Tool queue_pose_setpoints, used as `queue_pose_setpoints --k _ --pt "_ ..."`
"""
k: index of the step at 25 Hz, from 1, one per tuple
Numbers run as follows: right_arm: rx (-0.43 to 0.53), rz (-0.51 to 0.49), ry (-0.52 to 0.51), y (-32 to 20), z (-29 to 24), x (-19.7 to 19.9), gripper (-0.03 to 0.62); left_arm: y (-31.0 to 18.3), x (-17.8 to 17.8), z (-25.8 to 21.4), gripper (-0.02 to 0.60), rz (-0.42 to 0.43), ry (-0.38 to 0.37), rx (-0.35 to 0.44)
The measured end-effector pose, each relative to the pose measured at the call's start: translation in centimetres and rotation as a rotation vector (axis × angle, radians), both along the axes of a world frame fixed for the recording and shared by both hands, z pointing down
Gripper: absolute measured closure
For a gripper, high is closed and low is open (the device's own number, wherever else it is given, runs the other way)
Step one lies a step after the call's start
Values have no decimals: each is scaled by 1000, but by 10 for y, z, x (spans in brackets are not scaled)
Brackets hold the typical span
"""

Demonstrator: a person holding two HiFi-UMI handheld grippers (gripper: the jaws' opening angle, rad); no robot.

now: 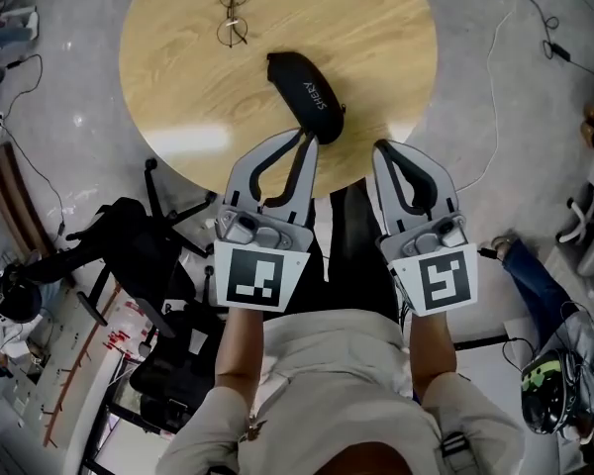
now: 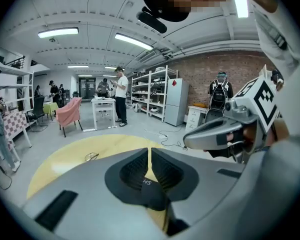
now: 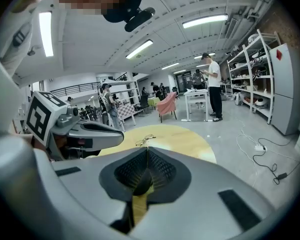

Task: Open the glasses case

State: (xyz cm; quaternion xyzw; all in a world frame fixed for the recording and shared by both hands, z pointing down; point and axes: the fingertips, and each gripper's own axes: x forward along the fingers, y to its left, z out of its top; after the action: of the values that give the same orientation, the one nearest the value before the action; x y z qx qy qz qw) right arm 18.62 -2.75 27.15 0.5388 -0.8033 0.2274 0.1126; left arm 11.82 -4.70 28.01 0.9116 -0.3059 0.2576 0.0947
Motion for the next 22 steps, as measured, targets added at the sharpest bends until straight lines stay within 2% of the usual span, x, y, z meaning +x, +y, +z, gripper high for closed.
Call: queue_pose_setpoints --k 11,22 --pt "-40 -66 3 8 37 6 574 10 14 33 545 -41 -5 -27" --pt "-54 -86 22 4 61 -4 574 13 19 57 545 -28 5 -30"
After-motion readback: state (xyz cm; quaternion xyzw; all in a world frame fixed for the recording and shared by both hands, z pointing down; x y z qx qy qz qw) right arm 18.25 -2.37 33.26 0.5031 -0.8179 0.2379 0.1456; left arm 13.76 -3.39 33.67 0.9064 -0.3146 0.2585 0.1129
